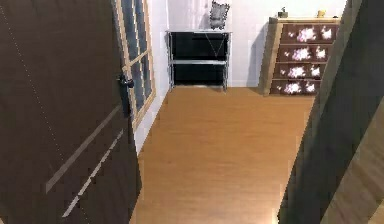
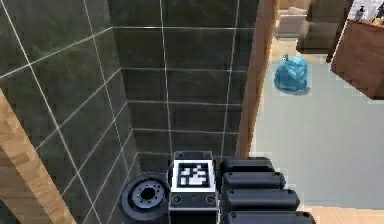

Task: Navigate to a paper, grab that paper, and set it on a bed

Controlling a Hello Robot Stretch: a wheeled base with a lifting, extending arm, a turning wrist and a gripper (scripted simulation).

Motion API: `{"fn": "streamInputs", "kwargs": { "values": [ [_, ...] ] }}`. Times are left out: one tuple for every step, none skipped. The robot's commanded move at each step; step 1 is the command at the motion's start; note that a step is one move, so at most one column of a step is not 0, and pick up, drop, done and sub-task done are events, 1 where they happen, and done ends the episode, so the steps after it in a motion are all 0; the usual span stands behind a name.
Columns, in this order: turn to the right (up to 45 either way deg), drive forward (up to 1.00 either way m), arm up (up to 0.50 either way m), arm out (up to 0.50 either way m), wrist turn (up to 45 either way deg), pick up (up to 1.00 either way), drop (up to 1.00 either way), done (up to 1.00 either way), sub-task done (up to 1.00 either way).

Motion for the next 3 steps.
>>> {"fn": "streamInputs", "kwargs": {
  "values": [
    [45.0,0.00,0.00,0.00,0.0,0.00,0.00,0.00,0.00],
    [45.0,0.00,0.00,0.00,0.0,0.00,0.00,0.00,0.00],
    [45.0,0.00,0.00,0.00,0.0,0.00,0.00,0.00,0.00]
  ]
}}
